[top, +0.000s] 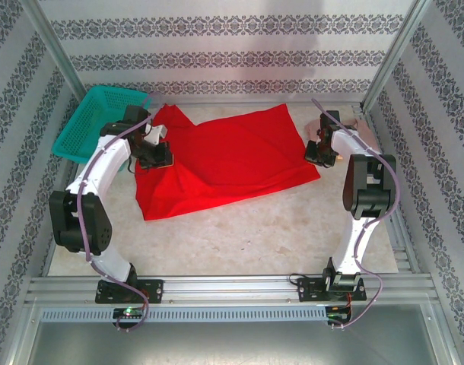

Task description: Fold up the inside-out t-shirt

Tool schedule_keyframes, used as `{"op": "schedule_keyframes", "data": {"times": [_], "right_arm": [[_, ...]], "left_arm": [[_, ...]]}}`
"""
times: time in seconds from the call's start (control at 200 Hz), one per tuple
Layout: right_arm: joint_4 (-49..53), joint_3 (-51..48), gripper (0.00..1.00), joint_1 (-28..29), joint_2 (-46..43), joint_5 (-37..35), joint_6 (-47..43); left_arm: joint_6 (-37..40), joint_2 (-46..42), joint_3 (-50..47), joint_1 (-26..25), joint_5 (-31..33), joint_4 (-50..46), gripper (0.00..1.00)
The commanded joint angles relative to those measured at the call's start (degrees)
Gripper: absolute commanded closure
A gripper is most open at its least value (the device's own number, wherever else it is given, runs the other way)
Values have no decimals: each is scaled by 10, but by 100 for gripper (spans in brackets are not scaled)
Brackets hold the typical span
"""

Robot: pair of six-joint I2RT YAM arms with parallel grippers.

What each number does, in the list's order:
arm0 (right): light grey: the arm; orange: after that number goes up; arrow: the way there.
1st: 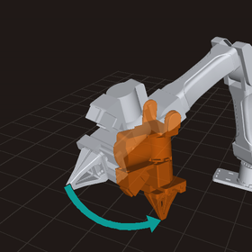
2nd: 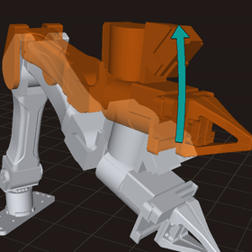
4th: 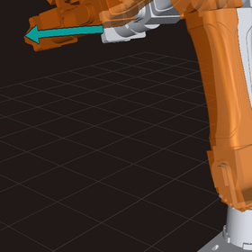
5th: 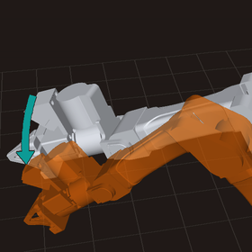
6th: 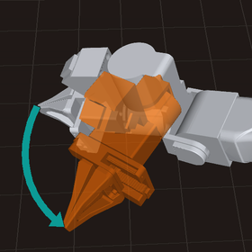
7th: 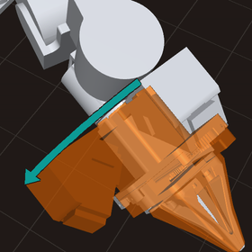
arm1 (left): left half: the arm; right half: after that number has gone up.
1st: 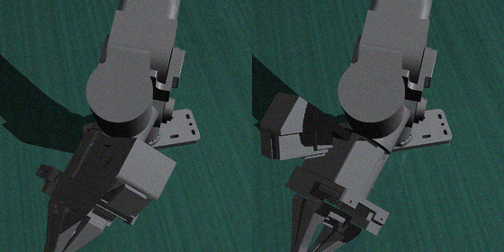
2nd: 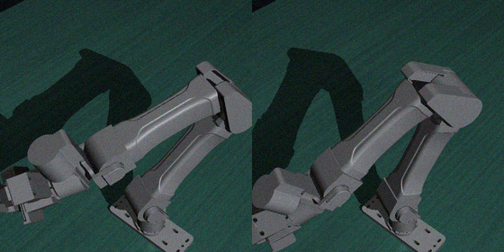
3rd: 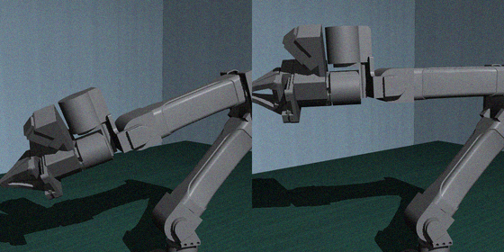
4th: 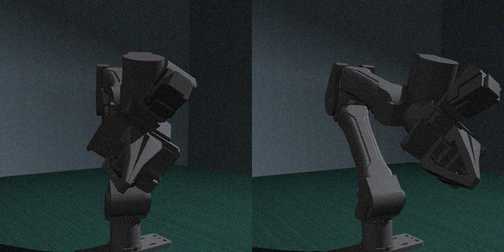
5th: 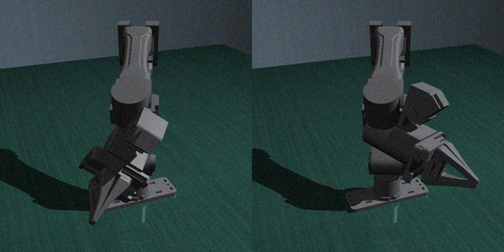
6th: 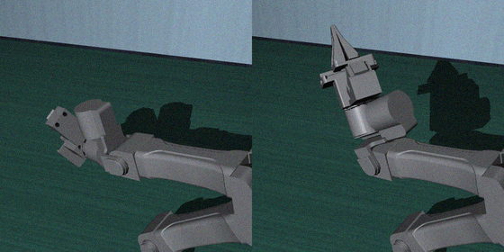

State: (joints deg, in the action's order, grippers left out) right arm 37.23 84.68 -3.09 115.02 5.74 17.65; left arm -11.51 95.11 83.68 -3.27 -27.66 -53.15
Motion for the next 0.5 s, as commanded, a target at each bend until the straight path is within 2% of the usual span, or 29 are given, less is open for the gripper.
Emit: {"op": "schedule_keyframes", "data": {"times": [0.0, 0.495], "right_arm": [[14, 23, 98, 6, 8, -16, -10], [25, 62, 98, 14, 38, -14, -9]], "left_arm": [[15, -5, 6, 15, 16, -12, 100], [13, 12, 22, 27, 28, -14, 100]]}}
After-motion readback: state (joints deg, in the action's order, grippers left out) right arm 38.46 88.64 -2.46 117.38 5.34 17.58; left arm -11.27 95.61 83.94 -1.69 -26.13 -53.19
